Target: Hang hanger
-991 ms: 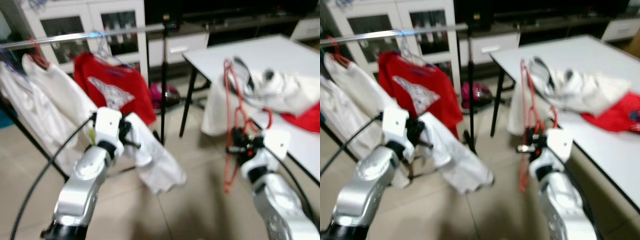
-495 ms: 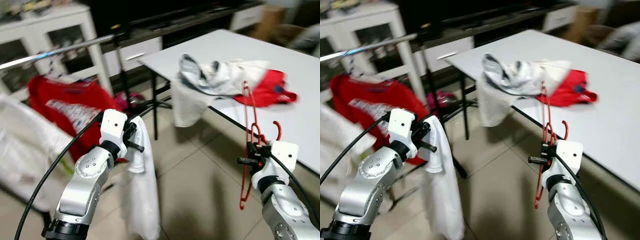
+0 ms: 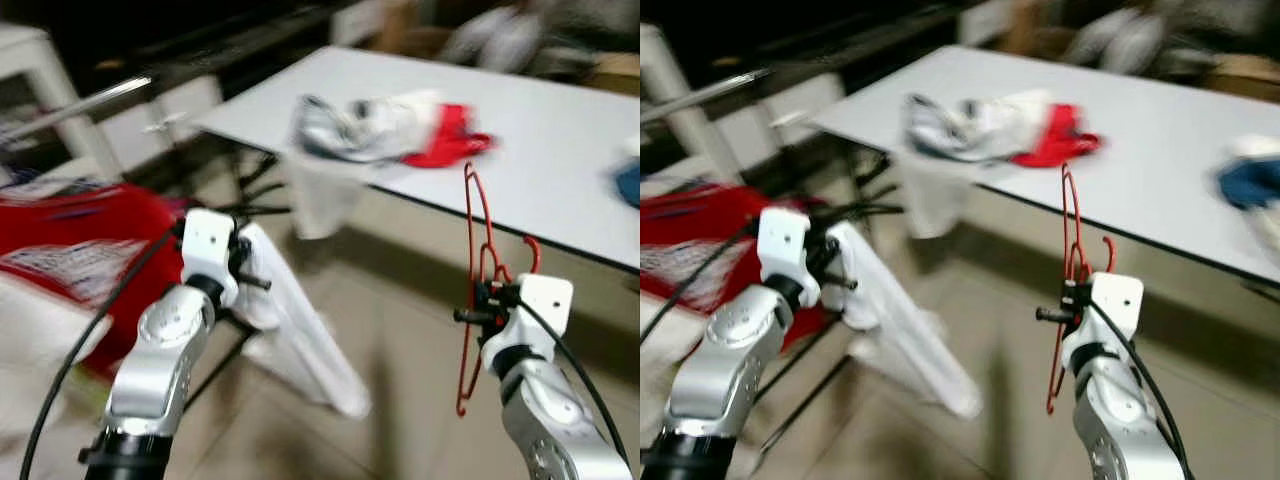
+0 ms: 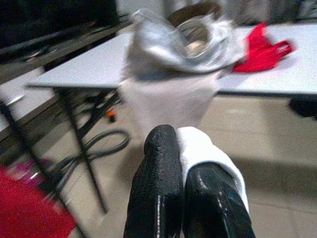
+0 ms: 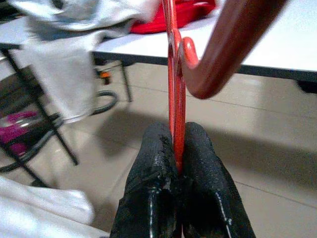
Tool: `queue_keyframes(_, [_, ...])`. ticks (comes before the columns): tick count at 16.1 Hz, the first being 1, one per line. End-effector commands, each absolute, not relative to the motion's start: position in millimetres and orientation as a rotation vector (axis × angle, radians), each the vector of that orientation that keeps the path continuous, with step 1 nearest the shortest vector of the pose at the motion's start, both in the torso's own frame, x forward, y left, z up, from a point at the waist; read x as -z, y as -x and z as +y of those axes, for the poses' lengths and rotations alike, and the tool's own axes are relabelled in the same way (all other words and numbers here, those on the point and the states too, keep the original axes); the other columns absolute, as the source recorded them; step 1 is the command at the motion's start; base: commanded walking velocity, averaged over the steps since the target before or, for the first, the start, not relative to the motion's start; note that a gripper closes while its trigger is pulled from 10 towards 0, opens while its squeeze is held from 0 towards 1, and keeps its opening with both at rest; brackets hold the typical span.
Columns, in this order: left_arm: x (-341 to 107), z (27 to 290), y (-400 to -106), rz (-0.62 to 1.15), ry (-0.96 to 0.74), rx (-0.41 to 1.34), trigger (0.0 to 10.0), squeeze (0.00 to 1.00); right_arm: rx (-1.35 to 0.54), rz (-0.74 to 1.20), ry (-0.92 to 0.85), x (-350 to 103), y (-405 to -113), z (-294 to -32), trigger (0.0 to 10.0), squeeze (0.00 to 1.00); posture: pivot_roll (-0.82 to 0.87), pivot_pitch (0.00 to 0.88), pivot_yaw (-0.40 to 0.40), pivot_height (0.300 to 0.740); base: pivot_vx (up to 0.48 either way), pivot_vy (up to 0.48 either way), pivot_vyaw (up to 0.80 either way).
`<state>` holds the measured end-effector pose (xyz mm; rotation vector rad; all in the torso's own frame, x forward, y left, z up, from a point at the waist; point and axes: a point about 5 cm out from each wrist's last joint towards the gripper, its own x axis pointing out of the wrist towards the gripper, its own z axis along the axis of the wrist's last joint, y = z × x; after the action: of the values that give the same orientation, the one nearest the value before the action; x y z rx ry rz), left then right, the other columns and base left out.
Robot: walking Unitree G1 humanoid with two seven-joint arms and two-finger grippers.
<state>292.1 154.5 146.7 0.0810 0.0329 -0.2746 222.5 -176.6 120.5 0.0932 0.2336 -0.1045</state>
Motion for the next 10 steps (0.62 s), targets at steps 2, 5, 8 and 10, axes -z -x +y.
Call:
queue_keyframes(2, [-149, 152, -290, 0.032, -0.08, 0.278, 10.0, 0.0, 0.1, 0.207, -0.082, -128, -225, -176, 10.0, 0.0, 0.08, 0.0, 0.05, 0.74, 0.0, 0.0, -0.8])
queue_keyframes(5, [-159, 153, -295, -0.019, -0.046, 0.268, 10.0, 0.0, 0.067, 0.157, -0.082, -137, -232, -177, 10.0, 0.0, 0.08, 0.0, 0.045, 0.74, 0.089, 0.0, -0.26])
queue_keyframes(8, [-173, 148, -300, -0.063, -0.03, 0.298, 10.0, 0.0, 0.031, 0.096, -0.057, -149, -240, -175, 10.0, 0.0, 0.08, 0.0, 0.042, 0.74, 0.4, 0.0, 0.0])
queue_keyframes(10, [-182, 145, -308, -0.094, -0.032, 0.309, 10.0, 0.0, 0.006, 0.067, -0.035, -155, -245, -173, 10.0, 0.0, 0.08, 0.0, 0.037, 0.74, 0.429, 0.0, 0.0])
